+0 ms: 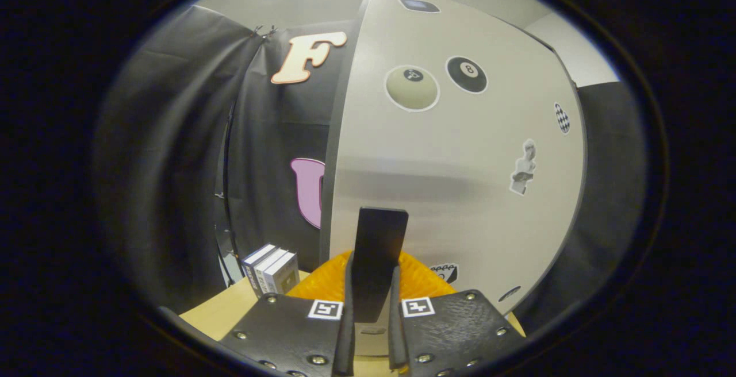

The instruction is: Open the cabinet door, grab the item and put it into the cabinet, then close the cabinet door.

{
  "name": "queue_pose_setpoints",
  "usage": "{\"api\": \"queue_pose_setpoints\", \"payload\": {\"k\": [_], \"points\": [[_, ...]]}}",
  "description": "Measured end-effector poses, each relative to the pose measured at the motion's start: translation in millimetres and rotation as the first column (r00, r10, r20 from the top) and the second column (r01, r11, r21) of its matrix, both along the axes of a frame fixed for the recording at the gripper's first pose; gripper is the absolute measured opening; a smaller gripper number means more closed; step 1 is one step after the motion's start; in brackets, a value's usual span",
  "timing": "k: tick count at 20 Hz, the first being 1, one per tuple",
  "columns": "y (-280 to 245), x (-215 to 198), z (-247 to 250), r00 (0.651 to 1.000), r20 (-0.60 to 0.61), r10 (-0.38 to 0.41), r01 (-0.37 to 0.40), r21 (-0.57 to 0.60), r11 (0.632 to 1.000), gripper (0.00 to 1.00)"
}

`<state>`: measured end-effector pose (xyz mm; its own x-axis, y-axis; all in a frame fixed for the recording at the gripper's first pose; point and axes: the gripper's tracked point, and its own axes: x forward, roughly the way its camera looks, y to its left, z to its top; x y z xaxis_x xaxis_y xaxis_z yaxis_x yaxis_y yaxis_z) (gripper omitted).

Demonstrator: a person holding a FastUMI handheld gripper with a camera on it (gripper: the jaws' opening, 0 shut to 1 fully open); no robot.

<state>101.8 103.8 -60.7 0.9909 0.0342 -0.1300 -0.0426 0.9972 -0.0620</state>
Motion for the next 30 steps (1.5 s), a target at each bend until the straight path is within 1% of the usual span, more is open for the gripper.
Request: {"api": "queue_pose_setpoints", "payload": {"k": [9, 17, 25, 30], "points": [[-5, -41, 8, 0.997, -0.026, 0.067, -0.067, 0.006, 0.998, 0.23], [-16, -68, 9, 0.992, -0.051, 0.113, -0.111, 0.038, 0.993, 0.23], [-34, -95, 10, 0.987, -0.077, 0.14, -0.135, 0.066, 0.989, 0.23], [-47, -107, 11, 0.987, -0.088, 0.131, -0.124, 0.075, 0.989, 0.23]]}}
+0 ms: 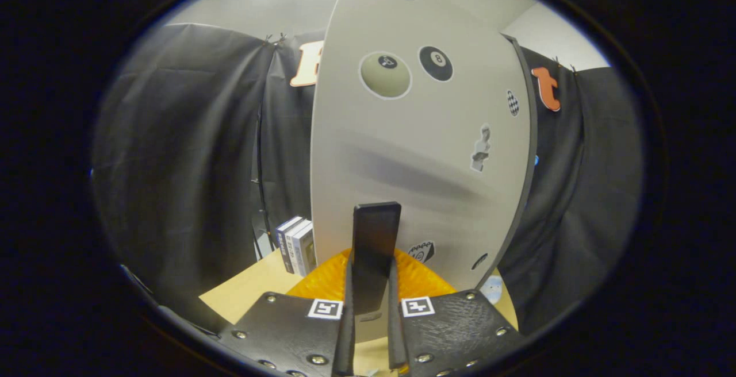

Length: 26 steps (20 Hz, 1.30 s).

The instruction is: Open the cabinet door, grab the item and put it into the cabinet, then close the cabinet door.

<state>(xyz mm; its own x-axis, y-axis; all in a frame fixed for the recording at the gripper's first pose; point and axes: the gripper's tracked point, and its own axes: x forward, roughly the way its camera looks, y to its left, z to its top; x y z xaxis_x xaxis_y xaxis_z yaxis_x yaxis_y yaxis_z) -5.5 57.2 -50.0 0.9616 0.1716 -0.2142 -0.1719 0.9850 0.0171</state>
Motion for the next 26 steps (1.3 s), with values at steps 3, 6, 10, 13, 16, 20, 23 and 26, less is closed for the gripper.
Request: {"api": "queue_pose_setpoints", "payload": {"k": [3, 6, 10, 13, 16, 20, 23, 26], "points": [[-9, -9, -1, 1.0, -0.014, -0.005, 0.005, 0.017, 1.0, 0.23], [-20, -19, 0, 1.0, -0.02, -0.013, 0.013, 0.017, 1.0, 0.23], [-36, -28, -1, 0.999, -0.034, -0.039, 0.04, 0.024, 0.999, 0.23], [-51, -34, -1, 0.997, -0.049, -0.065, 0.067, 0.048, 0.997, 0.13], [-62, -41, 0, 0.993, -0.04, -0.115, 0.116, 0.008, 0.993, 0.13], [-87, -58, -1, 0.98, -0.059, -0.189, 0.191, 0.027, 0.981, 0.12], [-115, -72, -2, 0.963, -0.069, -0.262, 0.263, 0.009, 0.965, 0.12], [-151, -84, -3, 0.934, -0.078, -0.35, 0.351, 0.005, 0.936, 0.12]]}}
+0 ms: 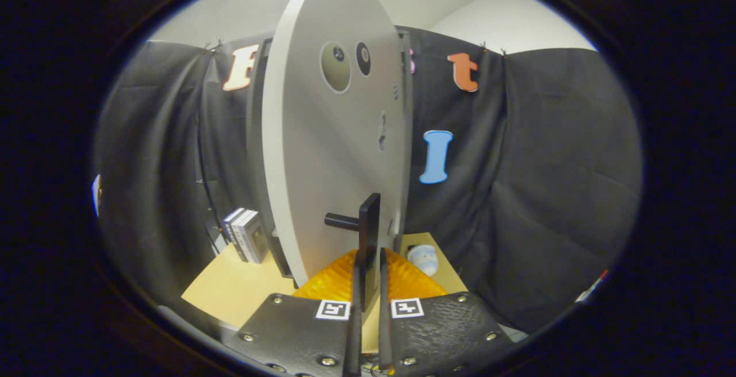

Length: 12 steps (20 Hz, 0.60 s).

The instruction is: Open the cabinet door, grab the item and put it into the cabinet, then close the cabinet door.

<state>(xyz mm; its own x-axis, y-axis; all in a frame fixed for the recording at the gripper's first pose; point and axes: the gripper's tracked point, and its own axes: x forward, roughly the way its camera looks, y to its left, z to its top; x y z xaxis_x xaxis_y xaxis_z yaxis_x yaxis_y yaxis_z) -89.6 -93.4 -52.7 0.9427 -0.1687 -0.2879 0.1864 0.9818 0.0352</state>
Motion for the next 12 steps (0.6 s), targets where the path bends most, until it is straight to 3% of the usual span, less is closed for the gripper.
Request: {"api": "queue_pose_setpoints", "payload": {"k": [5, 9, 12], "points": [[-47, -19, -13, 0.994, -0.028, -0.106, 0.105, -0.058, 0.993, 0.08], [-65, -22, -17, 0.994, -0.024, -0.105, 0.107, 0.054, 0.993, 0.05], [-70, -24, -21, 0.993, -0.038, -0.114, 0.115, 0.046, 0.992, 0.05]]}}
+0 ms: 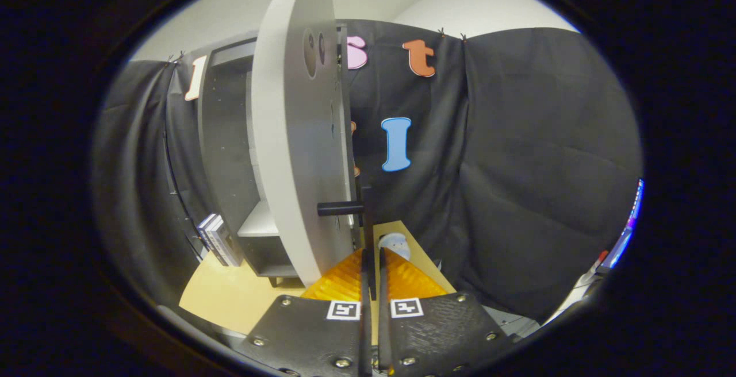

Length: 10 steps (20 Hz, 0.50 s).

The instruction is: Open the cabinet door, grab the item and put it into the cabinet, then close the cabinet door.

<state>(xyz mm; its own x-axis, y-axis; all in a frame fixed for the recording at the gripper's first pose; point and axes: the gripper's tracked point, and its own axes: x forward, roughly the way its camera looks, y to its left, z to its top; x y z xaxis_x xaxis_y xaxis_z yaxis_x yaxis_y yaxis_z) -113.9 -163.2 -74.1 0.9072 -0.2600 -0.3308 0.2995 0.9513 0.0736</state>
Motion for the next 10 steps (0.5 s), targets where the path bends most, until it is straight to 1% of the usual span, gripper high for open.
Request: {"api": "queue_pose_setpoints", "payload": {"k": [4, 7, 10], "points": [[-14, -5, -7, 0.996, -0.015, -0.086, 0.085, -0.061, 0.994, 0.05], [-20, -8, -8, 0.988, -0.012, -0.157, 0.155, -0.079, 0.985, 0.05], [-17, -12, -8, 0.985, 0.003, -0.175, 0.174, -0.067, 0.982, 0.05]]}}
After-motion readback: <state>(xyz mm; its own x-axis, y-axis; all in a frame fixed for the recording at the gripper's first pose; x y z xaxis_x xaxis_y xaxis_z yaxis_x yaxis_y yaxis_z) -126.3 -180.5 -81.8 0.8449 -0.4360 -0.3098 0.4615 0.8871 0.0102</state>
